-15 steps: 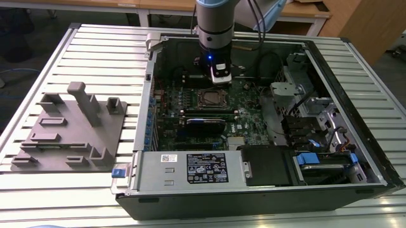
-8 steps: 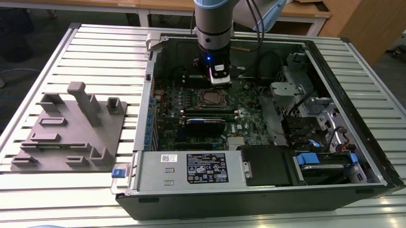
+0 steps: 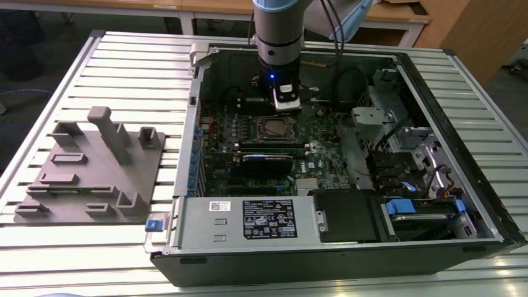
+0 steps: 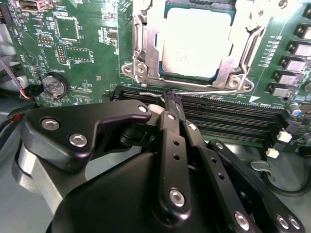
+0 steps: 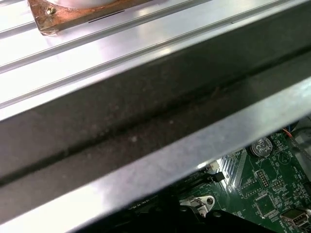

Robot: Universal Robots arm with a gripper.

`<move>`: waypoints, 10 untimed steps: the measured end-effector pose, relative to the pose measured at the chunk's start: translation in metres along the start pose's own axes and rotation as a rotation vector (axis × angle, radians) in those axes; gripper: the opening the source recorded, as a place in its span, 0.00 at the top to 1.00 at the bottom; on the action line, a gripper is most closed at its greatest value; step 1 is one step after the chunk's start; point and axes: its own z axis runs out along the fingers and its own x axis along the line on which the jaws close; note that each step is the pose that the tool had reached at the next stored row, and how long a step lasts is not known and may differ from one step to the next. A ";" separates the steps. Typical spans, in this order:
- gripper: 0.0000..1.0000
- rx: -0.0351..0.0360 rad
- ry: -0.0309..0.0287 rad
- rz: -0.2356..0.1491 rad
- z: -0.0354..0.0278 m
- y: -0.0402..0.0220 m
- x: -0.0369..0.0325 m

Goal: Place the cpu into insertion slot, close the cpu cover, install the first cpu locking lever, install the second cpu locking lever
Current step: 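Install the first cpu locking lever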

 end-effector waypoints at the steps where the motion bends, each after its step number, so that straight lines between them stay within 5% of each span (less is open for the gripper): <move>1: 0.89 0.0003 0.0000 0.000 0.0001 0.0004 -0.0007; 10: 0.89 0.0066 -0.0028 -0.001 0.0010 0.0040 -0.0010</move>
